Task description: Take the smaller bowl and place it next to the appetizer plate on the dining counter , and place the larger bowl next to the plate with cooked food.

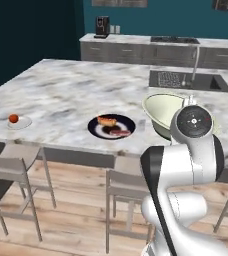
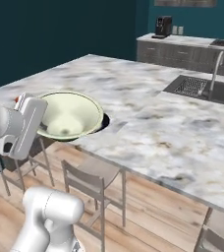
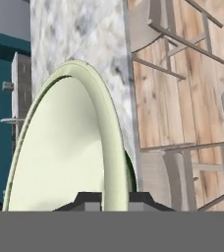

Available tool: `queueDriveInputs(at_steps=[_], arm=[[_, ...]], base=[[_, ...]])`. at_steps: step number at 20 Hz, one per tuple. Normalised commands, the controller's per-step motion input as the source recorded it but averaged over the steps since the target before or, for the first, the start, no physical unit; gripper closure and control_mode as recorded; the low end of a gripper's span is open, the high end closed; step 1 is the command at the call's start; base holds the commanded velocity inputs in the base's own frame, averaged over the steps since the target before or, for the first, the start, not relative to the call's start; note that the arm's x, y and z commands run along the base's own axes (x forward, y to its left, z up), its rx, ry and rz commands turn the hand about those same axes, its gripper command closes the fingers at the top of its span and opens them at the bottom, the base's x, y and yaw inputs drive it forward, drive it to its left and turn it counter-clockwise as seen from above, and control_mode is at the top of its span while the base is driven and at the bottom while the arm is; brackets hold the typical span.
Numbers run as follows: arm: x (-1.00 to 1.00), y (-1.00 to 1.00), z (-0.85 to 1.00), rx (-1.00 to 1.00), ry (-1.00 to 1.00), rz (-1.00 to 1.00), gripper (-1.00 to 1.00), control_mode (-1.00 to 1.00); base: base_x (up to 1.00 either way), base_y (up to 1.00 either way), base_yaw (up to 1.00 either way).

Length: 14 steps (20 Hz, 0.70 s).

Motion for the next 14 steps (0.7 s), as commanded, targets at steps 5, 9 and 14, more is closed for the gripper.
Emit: queueDriveInputs(at_steps=[5,9,14], arm=[[0.00,0.00,0.00,0.00,0.00,0.00,1.00,1.00],[0.00,0.00,0.00,0.00,0.00,0.00,1.00,1.00],[0.00,0.00,0.00,0.00,0.00,0.00,1.00,1.00]], base=[[0.25,0.39,-0.32],[0.48,0.55,-0.31],[0.35,0.49,-0.31]])
